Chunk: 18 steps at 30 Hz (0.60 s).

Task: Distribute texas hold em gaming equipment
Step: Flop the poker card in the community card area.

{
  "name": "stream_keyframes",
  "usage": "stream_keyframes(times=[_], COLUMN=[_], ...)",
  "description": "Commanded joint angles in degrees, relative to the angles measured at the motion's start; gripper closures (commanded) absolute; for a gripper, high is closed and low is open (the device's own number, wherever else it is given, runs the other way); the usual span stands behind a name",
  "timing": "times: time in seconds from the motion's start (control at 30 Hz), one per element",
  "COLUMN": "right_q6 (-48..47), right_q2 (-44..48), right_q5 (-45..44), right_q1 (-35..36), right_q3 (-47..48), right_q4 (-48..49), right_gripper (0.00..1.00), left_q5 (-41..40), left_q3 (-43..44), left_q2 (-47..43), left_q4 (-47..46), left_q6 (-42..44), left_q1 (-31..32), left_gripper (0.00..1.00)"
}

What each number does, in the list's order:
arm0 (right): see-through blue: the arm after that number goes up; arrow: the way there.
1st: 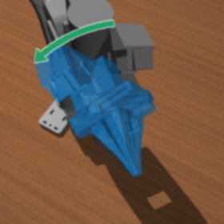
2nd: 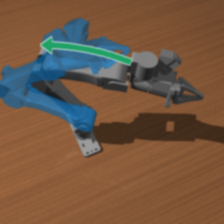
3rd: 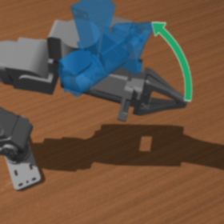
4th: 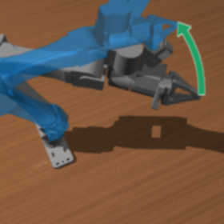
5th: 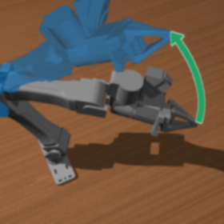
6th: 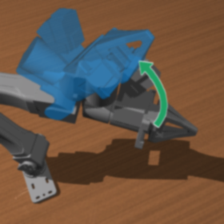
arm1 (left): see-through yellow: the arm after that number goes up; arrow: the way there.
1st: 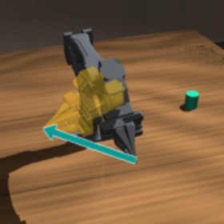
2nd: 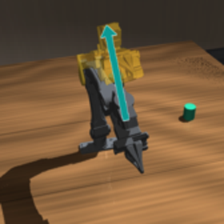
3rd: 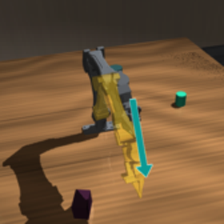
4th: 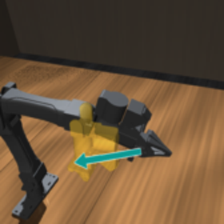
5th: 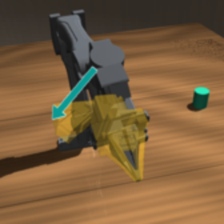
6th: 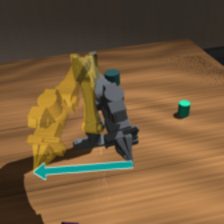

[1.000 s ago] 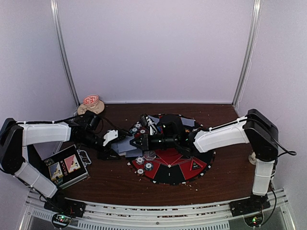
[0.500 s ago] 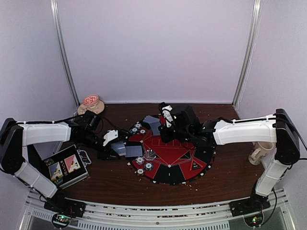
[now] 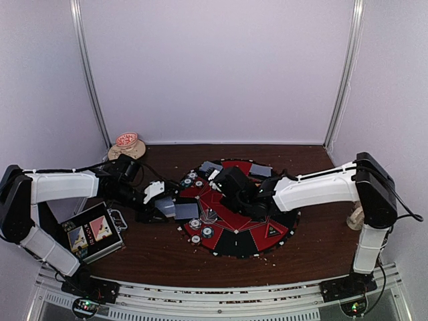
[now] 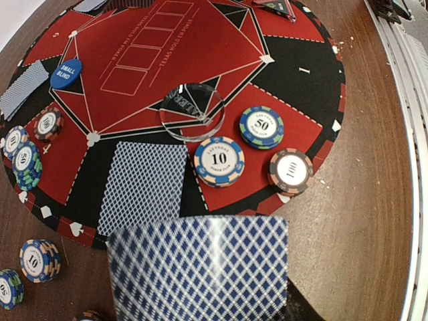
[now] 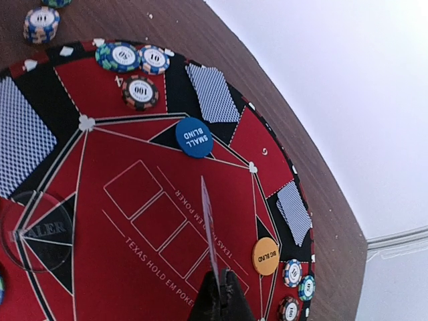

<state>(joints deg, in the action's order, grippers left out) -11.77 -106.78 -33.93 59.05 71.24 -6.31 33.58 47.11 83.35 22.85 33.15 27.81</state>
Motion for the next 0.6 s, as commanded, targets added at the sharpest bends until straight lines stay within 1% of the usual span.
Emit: stream_keyframes(times=[0.0, 0.1, 0.33, 0.57], right_q6=[-11.67, -15.98, -22.85, -27.05], right_q2=[-1.7, -2.51, -7.14, -11.5], right_q5=[-5.51, -4.41, -0.97, 0.13], right_q1=[0.44, 0.3, -0.39, -1.0], right_q3=[-1.09, -1.55, 0.82, 3.16], right_q4=[3.62, 5.39, 5.22, 6.92], right_gripper=[1.0, 1.0, 1.0, 1.0], left_q5=[1.32, 1.43, 1.34, 1.24], left_q3=[-0.09, -0.1, -0.1, -0.09], left_q2=[-1.61, -1.53, -1.65, -1.59], left_q4=[-0.57, -0.6, -0.59, -0.6], left_q6=[0.63, 0.6, 0.61, 0.65], left_q1=[0.02, 0.03, -0.05, 0.01], left_gripper=[0.54, 0.55, 0.54, 0.55])
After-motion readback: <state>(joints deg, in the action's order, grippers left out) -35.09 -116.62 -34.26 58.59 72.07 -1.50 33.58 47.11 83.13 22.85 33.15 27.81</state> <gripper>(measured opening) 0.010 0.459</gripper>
